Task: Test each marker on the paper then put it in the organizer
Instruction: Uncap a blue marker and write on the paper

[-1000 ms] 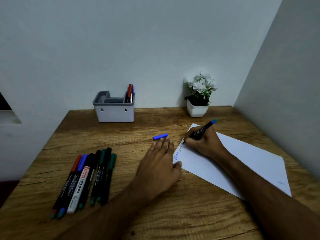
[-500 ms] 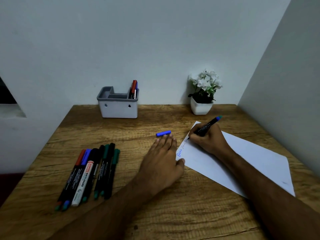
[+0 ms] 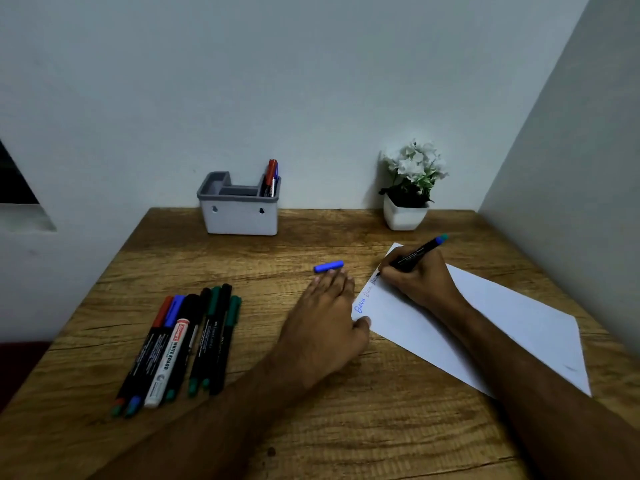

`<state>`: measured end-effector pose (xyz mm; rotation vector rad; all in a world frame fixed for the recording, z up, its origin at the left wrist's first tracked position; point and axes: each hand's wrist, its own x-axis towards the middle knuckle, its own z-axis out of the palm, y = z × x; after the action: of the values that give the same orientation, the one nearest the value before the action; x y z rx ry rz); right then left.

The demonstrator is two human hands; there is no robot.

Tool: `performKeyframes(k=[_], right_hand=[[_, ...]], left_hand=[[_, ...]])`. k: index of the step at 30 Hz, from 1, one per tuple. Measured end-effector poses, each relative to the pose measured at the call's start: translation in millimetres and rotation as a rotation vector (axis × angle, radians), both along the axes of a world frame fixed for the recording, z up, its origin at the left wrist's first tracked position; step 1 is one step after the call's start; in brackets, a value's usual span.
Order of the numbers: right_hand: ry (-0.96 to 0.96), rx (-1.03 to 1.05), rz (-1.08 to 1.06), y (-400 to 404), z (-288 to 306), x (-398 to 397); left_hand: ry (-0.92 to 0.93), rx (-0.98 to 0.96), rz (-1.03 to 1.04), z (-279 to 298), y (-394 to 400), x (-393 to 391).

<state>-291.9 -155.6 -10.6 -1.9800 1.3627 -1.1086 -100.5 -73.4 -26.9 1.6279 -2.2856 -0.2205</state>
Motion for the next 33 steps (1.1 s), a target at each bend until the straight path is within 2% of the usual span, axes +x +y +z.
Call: performKeyframes(k=[7,11,14,17,20,28,31,33], right_hand=[[-0.083,0.028,-0.048,0.0,1.7,0.9],[-0.15,0.072,-0.017,3.0,6.7,2.1],[-0.263,0.104,0.046,6.5,15.4,4.9],[-0.305,0.104,0.089,9.1,21.2,9.2],[-0.325,0.103,0.076,10.3,23.3,11.9],[-0.459,0.197,0.041,13.9,23.4,14.8],[-0.492,0.197,0.067,15.4,24.6,14.9],[-0.524,0.195,0.09,18.1,25.2,14.5]], left_hand=[[0.051,0.013,0.011,2.0,-1.8,0.6],[0.203,0.053,0.063,12.3,-0.3,3.0],[0.283,-0.011,0.116,22.6,-4.1,7.7],[0.237,-0.053,0.149,30.5,-17.7,9.4],[0.177,-0.013,0.204,26.9,-37.8,10.1],[0.109,-0.158,0.317,16.3,-51.3,11.0],[0.174,-0.166,0.302,14.1,-51.4,13.8],[0.289,-0.21,0.302,15.8,-50.8,15.5]])
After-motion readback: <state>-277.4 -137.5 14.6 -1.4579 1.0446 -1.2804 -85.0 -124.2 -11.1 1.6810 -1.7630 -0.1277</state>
